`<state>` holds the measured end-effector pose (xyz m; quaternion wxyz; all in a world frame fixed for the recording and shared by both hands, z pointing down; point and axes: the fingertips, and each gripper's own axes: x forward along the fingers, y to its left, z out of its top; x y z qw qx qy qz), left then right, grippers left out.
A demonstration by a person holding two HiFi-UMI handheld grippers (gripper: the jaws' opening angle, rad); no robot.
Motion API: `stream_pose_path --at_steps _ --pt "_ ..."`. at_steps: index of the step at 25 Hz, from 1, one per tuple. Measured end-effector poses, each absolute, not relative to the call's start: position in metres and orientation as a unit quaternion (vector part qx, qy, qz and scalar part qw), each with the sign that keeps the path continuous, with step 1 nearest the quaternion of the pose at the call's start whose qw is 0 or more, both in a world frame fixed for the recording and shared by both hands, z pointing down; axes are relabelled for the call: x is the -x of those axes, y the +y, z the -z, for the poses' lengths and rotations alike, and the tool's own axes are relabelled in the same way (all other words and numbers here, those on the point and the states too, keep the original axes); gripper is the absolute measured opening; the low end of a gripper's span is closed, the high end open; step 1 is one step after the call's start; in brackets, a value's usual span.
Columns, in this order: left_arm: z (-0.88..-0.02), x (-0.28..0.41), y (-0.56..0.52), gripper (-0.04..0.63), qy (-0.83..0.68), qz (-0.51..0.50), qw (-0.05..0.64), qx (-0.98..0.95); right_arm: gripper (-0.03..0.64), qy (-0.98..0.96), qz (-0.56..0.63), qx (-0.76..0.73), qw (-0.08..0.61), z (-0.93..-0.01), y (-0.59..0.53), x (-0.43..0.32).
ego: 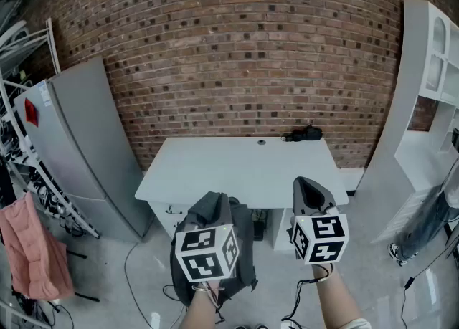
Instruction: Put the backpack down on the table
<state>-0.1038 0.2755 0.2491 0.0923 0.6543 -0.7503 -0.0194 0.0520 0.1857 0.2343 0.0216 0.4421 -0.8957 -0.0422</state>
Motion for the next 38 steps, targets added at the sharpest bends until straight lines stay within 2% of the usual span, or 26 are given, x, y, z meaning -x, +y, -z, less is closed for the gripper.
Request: stream_pose_path --at_steps 15,24,38 --pt "-0.208 0.112 0.28 0.034 -0.766 0.02 0.056 -0.64 0.031 -0.902 0.01 -0.431 0.009 -0.243 0.193 -0.052" --pt "-0.188 0.133 0.279 0.034 -0.771 -0.003 0.039 -0.635 0.032 -0.905 0.0 -0.425 0.007 -0.244 0.19 -0.023" --pt "-0.168 0.167 0.207 0.034 -0.791 0.009 0.019 -0.611 0.032 -0.909 -0.006 -0.417 0.001 -0.243 0.089 0.017"
